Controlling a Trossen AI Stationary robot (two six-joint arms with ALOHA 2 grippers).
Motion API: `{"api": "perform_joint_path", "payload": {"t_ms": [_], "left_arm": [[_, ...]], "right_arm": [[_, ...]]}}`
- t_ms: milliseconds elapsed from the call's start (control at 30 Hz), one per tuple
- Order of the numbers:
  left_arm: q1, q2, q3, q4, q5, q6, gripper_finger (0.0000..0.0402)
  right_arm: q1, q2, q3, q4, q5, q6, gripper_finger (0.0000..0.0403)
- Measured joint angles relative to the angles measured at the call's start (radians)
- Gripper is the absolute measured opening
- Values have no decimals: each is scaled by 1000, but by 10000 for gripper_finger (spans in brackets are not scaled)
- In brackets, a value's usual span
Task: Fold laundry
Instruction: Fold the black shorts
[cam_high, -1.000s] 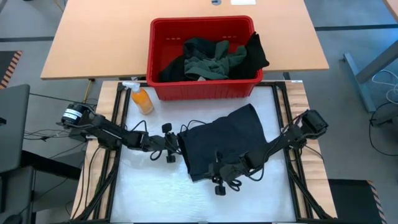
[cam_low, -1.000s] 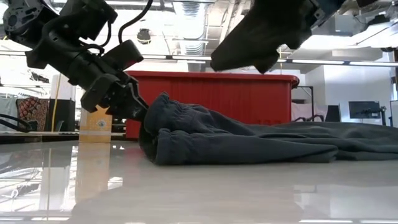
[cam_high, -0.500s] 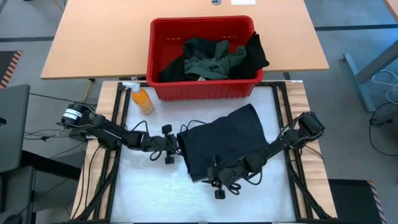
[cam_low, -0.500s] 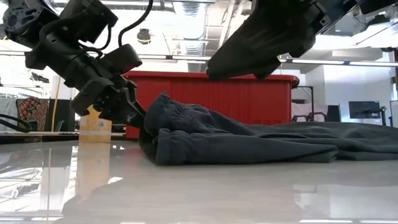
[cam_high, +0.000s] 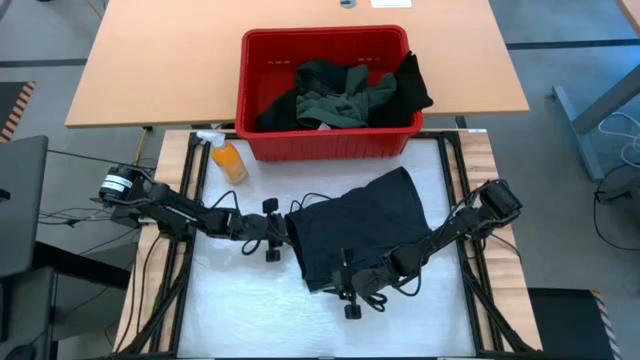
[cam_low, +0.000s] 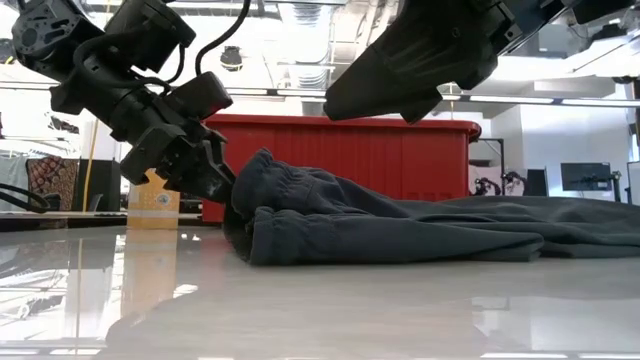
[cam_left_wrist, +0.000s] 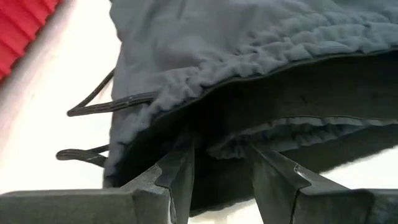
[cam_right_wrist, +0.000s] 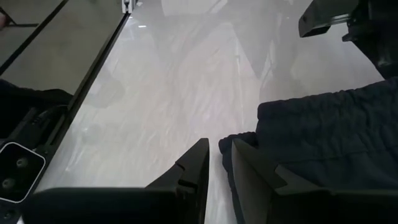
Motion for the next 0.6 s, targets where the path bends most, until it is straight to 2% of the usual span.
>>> {"api": "perform_joint_path", "payload": {"t_ms": [267,467,600], "left_arm": [[0,36,0,67,-10,73,133],[0,125,50,44,-20,75,133],[0,132,79,55,-44,93,133]], "right_arm": [[0,0,0,3,0,-2,97],[3,0,0,4,-1,-2,97],[4,0,0,3,-1,-2,97]]}}
